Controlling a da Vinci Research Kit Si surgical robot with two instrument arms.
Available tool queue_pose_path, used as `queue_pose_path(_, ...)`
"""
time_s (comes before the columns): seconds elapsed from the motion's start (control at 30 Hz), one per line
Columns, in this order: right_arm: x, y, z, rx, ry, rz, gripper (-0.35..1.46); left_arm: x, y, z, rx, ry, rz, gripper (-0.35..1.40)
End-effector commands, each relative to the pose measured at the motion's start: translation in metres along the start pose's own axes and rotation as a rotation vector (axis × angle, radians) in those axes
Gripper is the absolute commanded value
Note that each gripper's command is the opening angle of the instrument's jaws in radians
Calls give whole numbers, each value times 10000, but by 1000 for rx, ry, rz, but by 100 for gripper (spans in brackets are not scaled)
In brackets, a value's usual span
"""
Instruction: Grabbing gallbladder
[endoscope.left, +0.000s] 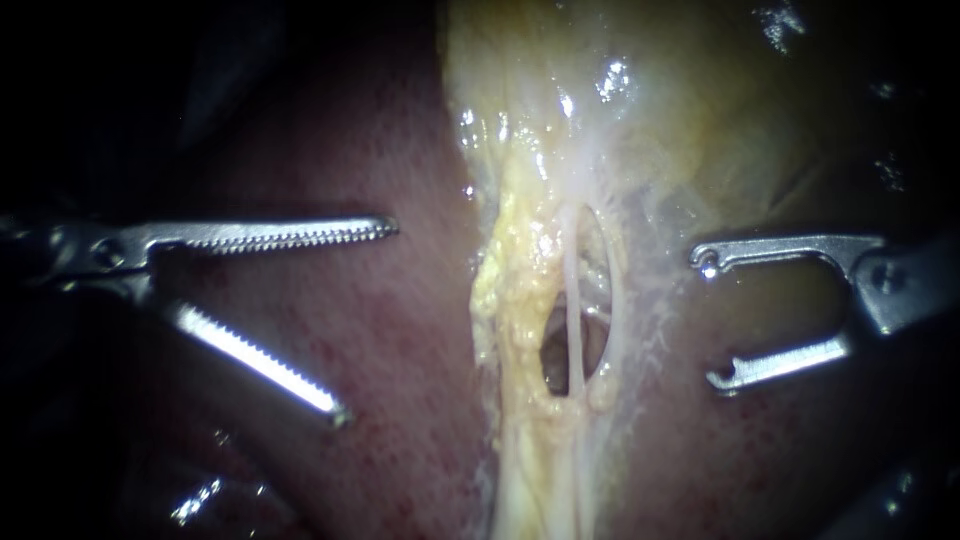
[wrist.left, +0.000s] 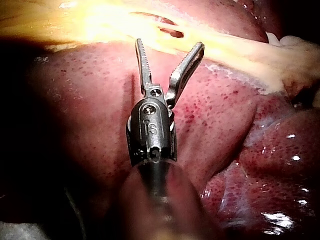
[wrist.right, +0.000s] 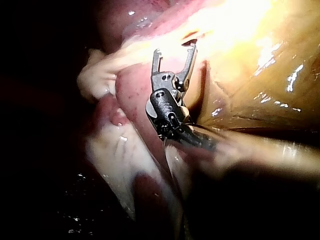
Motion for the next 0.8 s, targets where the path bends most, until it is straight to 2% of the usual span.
queue_pose_path(0.03,0,0,0,0,0,0,58,-1,0,-1,0,0,6,88)
queue_pose_path(0.3,-2,0,-1,0,0,-1,58,-9,9,3,-30,3,-53,78)
queue_pose_path(0.5,-2,0,-2,1,0,-1,58,-8,16,20,-43,33,-73,74)
queue_pose_path(0.7,-2,0,-2,-2,0,-1,58,9,27,38,-52,46,-80,74)
queue_pose_path(0.8,-2,0,-2,-2,0,-1,58,25,31,47,-56,55,-86,73)
